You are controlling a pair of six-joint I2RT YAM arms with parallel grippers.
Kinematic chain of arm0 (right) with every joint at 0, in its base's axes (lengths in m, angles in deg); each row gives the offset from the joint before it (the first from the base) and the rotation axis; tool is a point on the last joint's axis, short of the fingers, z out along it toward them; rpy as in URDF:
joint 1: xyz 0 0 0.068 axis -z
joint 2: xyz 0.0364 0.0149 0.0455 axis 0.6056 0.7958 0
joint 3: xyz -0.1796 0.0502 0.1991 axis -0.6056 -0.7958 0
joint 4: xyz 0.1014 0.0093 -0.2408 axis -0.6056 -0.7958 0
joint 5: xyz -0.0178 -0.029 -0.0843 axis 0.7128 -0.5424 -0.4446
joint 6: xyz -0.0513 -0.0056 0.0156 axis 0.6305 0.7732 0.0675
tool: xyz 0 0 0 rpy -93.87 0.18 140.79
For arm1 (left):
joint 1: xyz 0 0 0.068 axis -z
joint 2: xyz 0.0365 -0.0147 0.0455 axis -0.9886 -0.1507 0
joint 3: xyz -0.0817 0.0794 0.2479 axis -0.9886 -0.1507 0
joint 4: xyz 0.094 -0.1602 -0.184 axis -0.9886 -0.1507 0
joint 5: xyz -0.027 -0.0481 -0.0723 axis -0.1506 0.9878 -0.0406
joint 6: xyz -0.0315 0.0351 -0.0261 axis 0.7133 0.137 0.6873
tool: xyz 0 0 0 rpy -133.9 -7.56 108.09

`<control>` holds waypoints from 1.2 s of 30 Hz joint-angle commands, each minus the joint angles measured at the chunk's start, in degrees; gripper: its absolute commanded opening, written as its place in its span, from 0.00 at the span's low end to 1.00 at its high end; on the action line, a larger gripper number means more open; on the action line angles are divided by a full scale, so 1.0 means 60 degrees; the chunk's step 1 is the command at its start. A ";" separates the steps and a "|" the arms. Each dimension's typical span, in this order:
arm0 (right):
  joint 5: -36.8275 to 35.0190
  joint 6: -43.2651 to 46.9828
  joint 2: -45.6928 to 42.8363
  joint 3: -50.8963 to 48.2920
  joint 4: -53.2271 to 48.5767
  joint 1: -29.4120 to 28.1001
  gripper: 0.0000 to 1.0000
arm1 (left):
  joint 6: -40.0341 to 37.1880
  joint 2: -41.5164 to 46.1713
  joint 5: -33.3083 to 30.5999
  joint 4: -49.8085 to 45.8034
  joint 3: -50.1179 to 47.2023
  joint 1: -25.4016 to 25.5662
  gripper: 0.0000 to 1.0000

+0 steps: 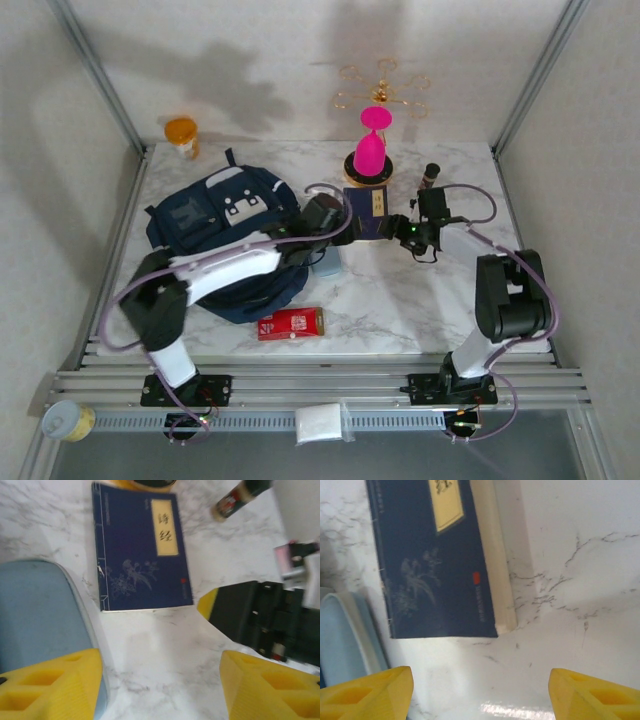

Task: Pack the student bag

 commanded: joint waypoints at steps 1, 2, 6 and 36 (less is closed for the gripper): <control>0.0602 0.0291 0.0580 0.0577 0.0259 0.0135 0.72 | 0.0073 -0.1364 -0.0794 -0.0387 0.1248 -0.0036 0.63; 0.0708 0.0309 0.0796 0.0703 0.0330 0.0157 0.71 | 0.0080 -0.1837 -0.0810 -0.0499 0.1638 -0.0091 0.61; 0.0881 0.0391 0.1463 0.1119 0.0389 0.0176 0.70 | 0.0080 -0.3069 -0.0768 -0.0541 0.2640 -0.0289 0.60; 0.1941 0.0747 0.1891 0.1570 0.0708 0.0243 0.19 | -0.0213 -0.6142 -0.0189 -0.1858 0.5302 -0.0733 0.46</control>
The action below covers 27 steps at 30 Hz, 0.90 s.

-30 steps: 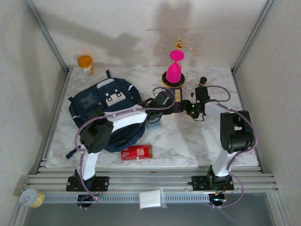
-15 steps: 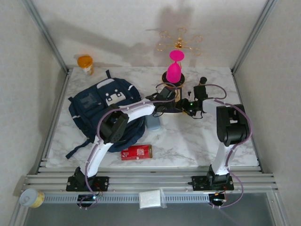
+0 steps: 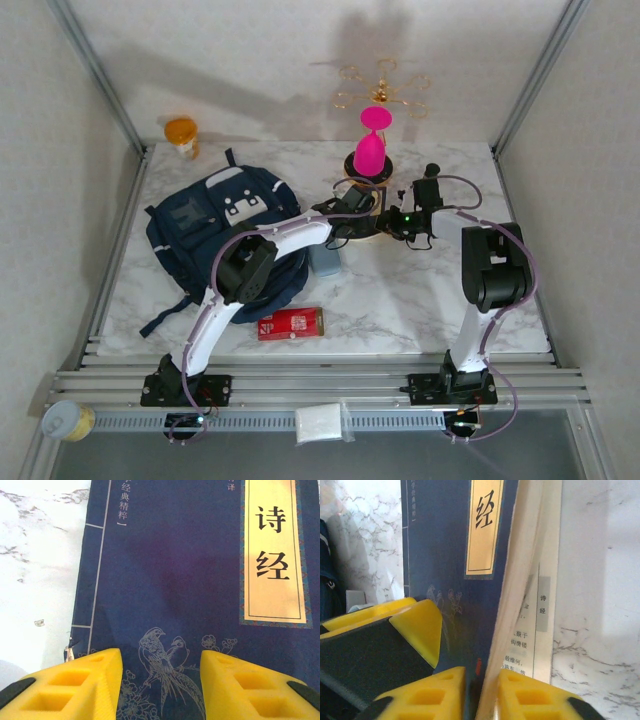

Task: Pack the student bag

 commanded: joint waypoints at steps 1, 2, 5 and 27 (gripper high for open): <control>0.0029 0.0054 -0.0193 0.0137 0.0018 0.0083 0.17 | -0.0074 -0.0317 0.0085 -0.0491 0.0104 -0.0012 0.46; 0.0033 0.0002 -0.0239 0.0104 0.0072 0.0102 0.14 | -0.0074 -0.0315 0.0135 -0.0477 0.0126 0.0000 0.46; 0.0059 -0.0046 -0.0285 0.0109 0.0097 0.0195 0.05 | -0.0158 -0.0288 0.0222 -0.0619 0.0368 0.0004 0.47; 0.1405 -0.1249 -0.4392 -0.2442 0.0599 0.0793 0.00 | -0.0012 0.4293 0.1201 0.0946 -0.2392 -0.0203 0.68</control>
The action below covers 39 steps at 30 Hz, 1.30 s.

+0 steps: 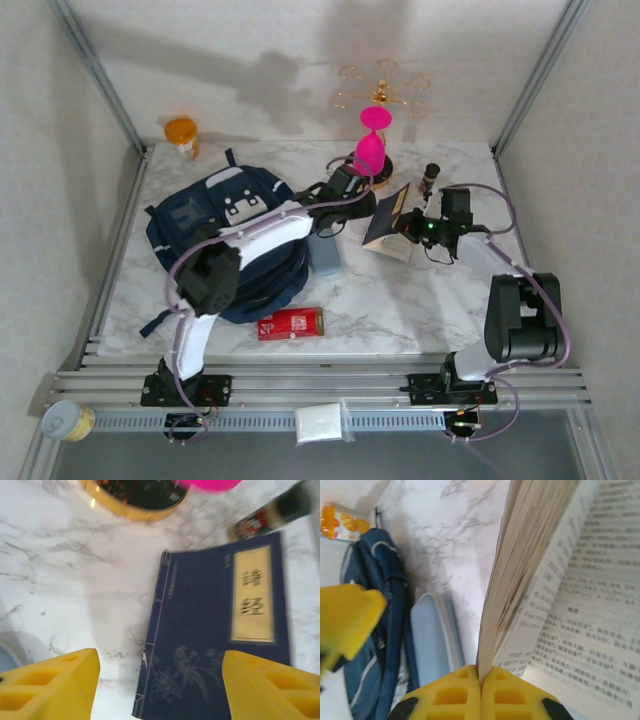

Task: Pack the student bag

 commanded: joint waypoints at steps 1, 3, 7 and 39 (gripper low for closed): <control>0.0745 -0.0226 -0.0772 -0.0093 0.0041 -0.0023 0.00 | 0.0160 0.1616 0.0417 0.0959 -0.1401 -0.0250 0.69; 0.1009 -0.0168 -0.1139 -0.0032 -0.0144 -0.0050 0.00 | 0.0354 0.2593 0.0823 0.1592 -0.2530 -0.0453 0.72; 0.1542 -0.0107 -0.1769 0.0227 -0.0450 -0.0276 0.00 | 0.0708 0.4591 0.1551 0.2896 -0.4860 -0.0901 0.80; 0.4100 -0.1804 -0.2255 0.0062 0.2235 -0.3274 0.00 | 0.4667 0.7161 0.4511 1.0273 -1.0346 -0.1566 0.91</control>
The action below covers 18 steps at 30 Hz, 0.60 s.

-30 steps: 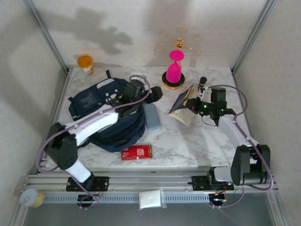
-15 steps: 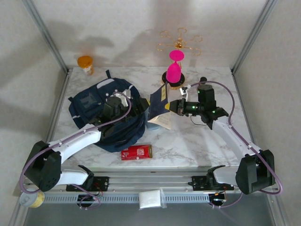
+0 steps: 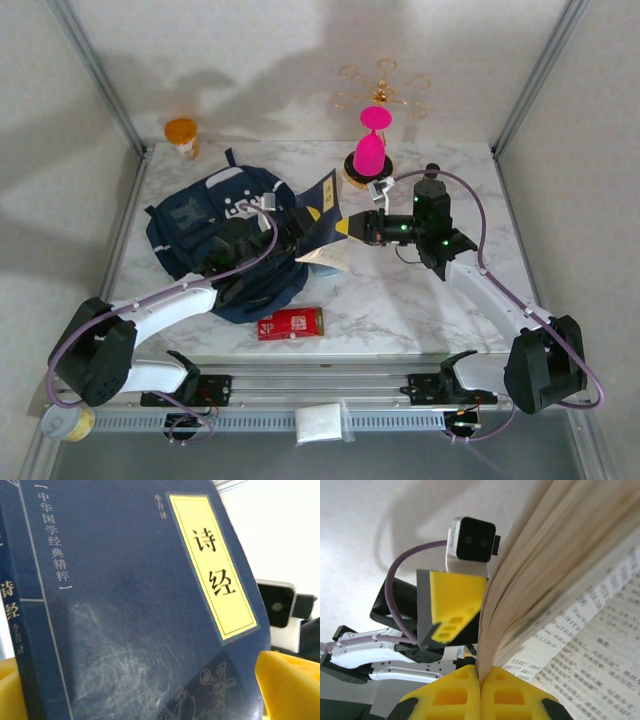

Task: Pack the student bag

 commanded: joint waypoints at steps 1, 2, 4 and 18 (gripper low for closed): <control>0.0132 0.0608 -0.0110 -0.0177 -0.0266 -0.0061 0.00 | 0.0567 0.0100 0.0274 0.1420 -0.0086 0.0093 0.87; 0.0126 0.0720 -0.0091 -0.0211 -0.0405 -0.0047 0.00 | 0.0588 0.0163 0.0288 0.1525 -0.0085 0.0094 0.83; -0.0030 0.1071 -0.0036 -0.0102 -0.0934 -0.0015 0.00 | 0.0485 0.0302 0.0267 0.1552 -0.0087 0.0111 0.73; -0.0788 0.1789 0.0115 0.0592 -0.2209 0.0021 0.00 | 0.0244 0.0287 0.0079 0.0912 0.0059 0.0199 0.17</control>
